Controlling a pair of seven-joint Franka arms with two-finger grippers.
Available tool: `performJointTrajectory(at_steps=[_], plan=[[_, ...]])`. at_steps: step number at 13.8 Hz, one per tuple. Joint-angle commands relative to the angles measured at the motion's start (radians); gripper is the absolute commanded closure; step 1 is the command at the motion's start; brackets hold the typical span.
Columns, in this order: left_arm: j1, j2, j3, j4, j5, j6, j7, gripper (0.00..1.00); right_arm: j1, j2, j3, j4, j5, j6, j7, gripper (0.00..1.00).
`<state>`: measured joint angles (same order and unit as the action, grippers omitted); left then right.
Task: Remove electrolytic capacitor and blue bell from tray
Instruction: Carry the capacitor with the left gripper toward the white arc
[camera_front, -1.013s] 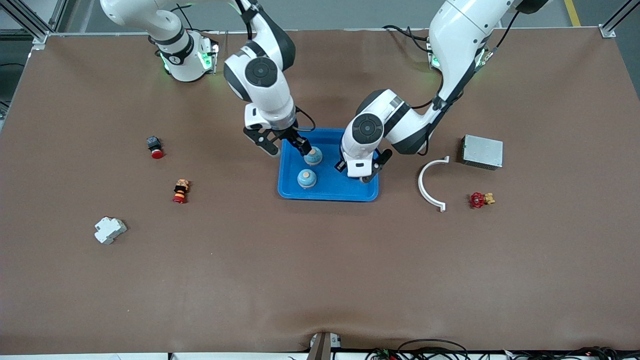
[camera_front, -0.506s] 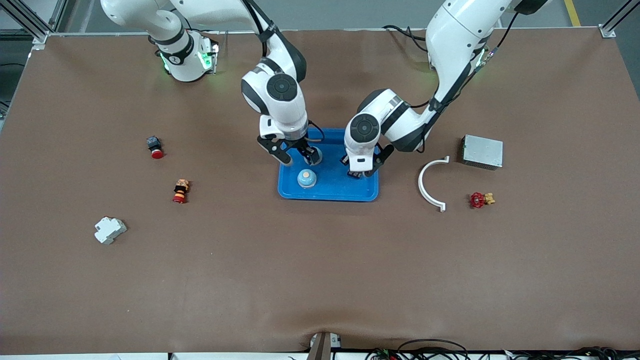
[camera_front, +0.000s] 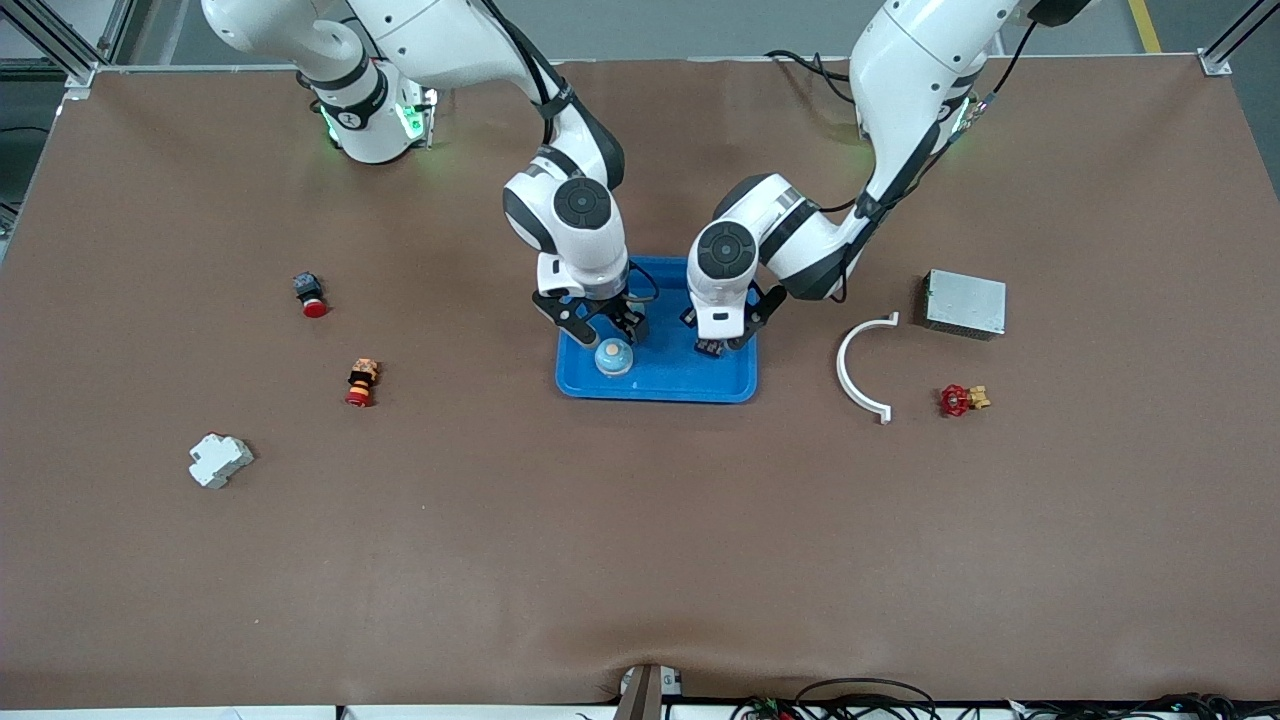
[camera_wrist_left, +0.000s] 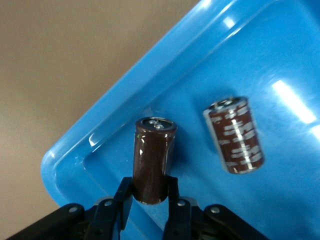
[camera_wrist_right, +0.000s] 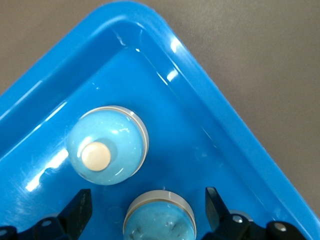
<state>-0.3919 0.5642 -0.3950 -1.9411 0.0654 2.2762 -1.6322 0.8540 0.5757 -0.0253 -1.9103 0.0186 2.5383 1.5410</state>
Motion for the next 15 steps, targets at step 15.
performJointTrajectory(at_steps=[15], plan=[[0.392,-0.394,0.007,-0.258,0.142,-0.155,0.301,1.00,0.076,0.053,-0.016,0.031,-0.023,-0.007,0.054,0.23]])
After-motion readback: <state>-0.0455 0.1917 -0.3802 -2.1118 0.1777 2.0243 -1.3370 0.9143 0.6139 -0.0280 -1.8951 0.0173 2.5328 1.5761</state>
